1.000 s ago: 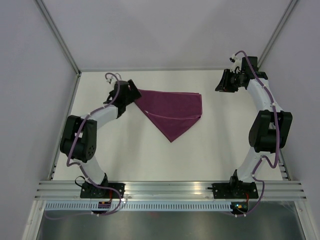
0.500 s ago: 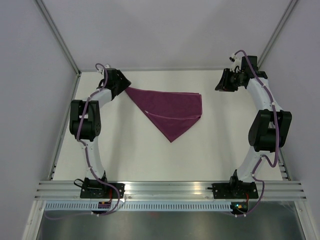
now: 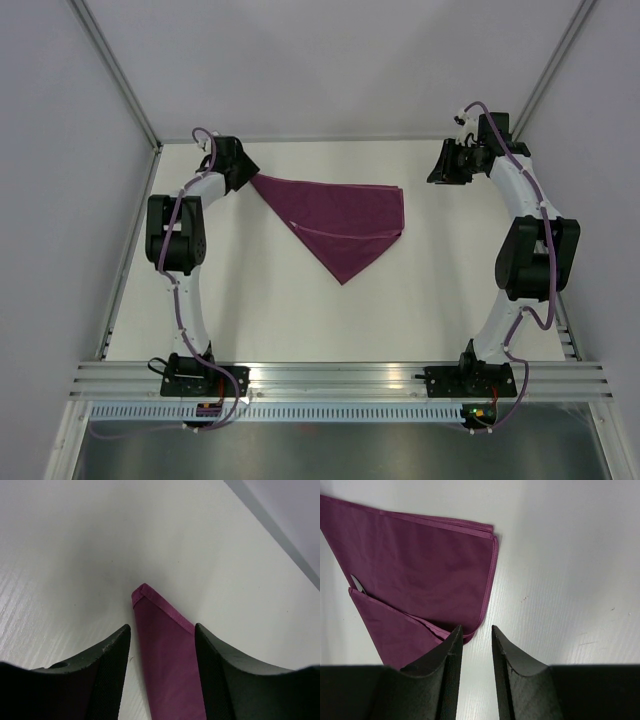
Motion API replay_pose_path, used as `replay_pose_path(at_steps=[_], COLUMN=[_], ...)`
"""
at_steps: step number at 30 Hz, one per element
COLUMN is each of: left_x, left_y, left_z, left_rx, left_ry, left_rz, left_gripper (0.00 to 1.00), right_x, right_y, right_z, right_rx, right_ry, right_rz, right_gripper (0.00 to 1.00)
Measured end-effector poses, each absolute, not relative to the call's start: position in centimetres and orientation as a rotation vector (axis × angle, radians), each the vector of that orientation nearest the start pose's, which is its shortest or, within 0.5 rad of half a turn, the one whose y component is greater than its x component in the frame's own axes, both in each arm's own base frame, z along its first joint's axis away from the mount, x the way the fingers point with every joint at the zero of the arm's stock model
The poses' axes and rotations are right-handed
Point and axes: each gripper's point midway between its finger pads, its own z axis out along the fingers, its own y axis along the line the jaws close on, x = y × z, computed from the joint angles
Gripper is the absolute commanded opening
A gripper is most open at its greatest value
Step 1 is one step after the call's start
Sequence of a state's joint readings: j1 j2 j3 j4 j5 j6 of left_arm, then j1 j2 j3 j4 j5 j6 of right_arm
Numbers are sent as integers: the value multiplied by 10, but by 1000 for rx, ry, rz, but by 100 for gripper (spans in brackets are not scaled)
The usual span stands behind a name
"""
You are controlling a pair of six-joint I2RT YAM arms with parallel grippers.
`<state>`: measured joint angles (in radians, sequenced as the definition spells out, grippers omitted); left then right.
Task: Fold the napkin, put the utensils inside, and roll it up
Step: Fold the napkin
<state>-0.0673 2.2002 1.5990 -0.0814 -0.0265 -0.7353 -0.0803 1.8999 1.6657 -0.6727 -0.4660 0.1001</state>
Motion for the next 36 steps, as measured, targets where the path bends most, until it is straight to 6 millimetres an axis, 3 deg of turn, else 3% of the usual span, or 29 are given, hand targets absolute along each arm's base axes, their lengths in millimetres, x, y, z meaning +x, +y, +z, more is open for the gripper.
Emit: replay_pose_path(at_steps=[14,25,32,36], left_x=[592,597,597,598], left_y=[-54,-53,-51,-51], left_z=[51,32,32,32], left_rx=[-794,-809,-817,-819], left_ry=[2160,2192,2192,2191], left_rz=[-330,-304,-293,-296], left_gripper=[52,44,30,16], right_x=[472,473,473,473], right_y=[45,45,45,45], right_z=[156,155,155,155], right_rx=[23,23,23,23], right_ry=[2438,2439,2439,2439], right_rz=[585,585,585,584], right_gripper=[35,34,33,33])
